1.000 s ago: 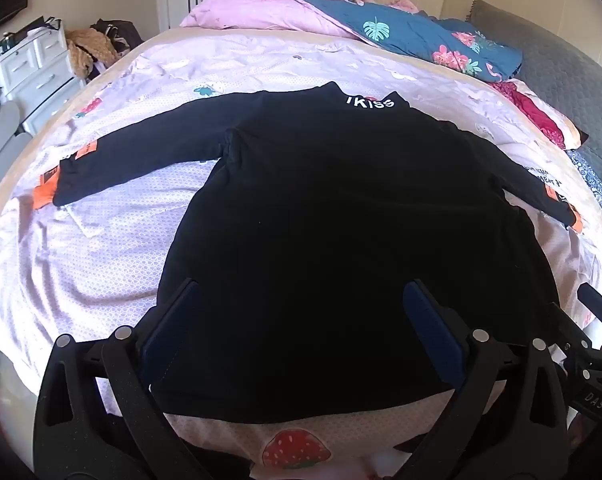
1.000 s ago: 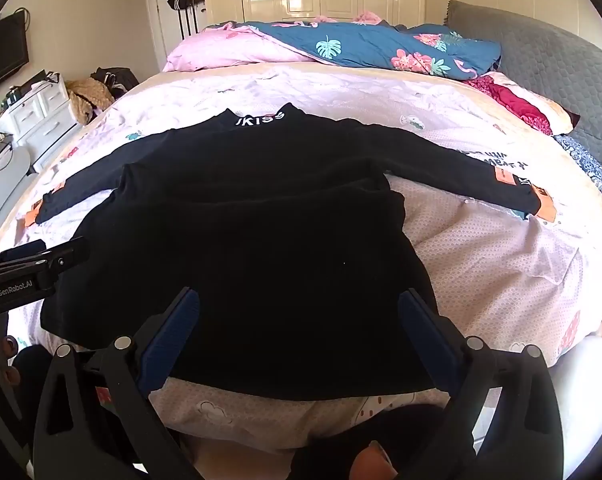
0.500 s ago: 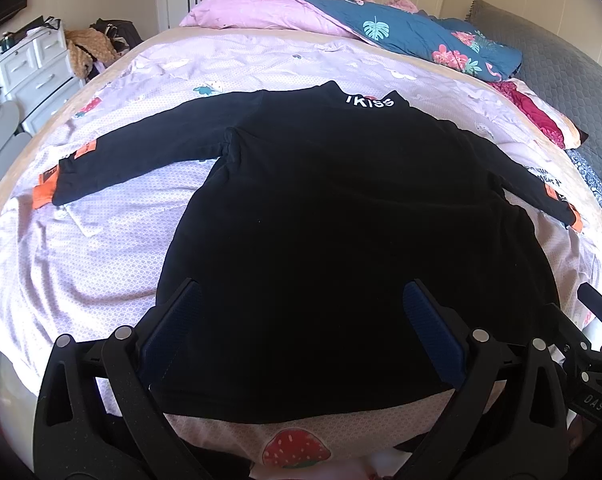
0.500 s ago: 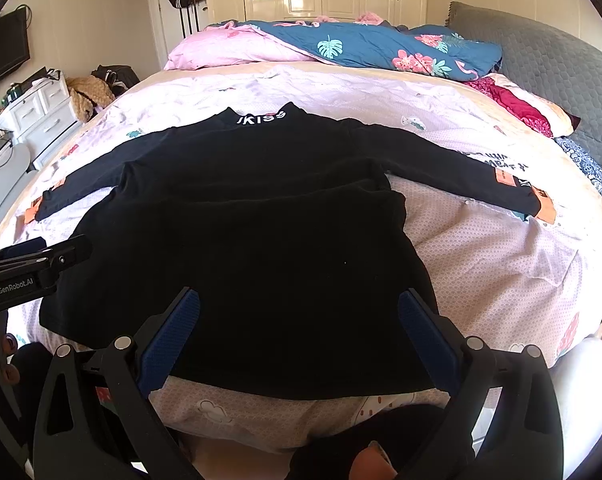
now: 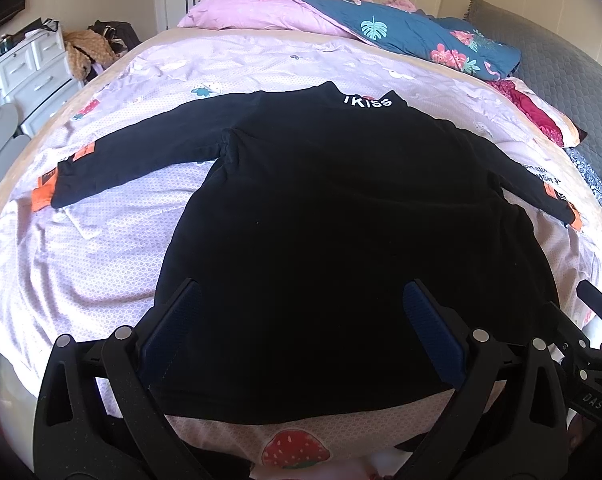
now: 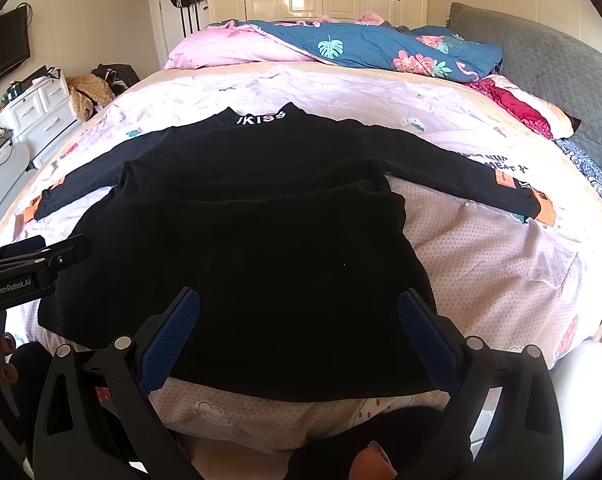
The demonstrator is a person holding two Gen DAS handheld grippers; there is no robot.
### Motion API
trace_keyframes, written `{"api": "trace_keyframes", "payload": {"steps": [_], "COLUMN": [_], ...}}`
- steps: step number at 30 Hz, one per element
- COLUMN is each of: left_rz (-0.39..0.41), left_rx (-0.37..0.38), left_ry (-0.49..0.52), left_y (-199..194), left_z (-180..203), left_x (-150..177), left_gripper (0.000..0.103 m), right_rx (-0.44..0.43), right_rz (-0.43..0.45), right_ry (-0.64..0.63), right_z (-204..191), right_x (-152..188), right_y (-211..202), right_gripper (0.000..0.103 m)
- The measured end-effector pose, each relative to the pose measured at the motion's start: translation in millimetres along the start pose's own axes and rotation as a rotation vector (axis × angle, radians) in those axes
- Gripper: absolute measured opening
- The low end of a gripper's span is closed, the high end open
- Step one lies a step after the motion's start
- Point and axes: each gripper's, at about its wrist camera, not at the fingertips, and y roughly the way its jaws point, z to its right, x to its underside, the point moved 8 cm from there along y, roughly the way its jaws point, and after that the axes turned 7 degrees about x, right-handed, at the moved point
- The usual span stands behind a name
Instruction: Fold small clothes
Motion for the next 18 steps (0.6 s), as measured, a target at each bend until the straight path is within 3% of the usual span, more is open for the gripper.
{"api": "trace_keyframes", "payload": {"steps": [18], "left_rz": [0.001], "left_rx": [-0.002], "left_ry": [0.003], "left_y": [-0.5], "left_z": [-0.6], "left_x": [-1.6], "left_gripper": [0.095], "right_rx": [-0.002], "right_rz": [0.002], "right_ry": [-0.005], "right_z": [-2.6], "right_x": [-1.8], "right_y": [1.8], "right_gripper": [0.099]}}
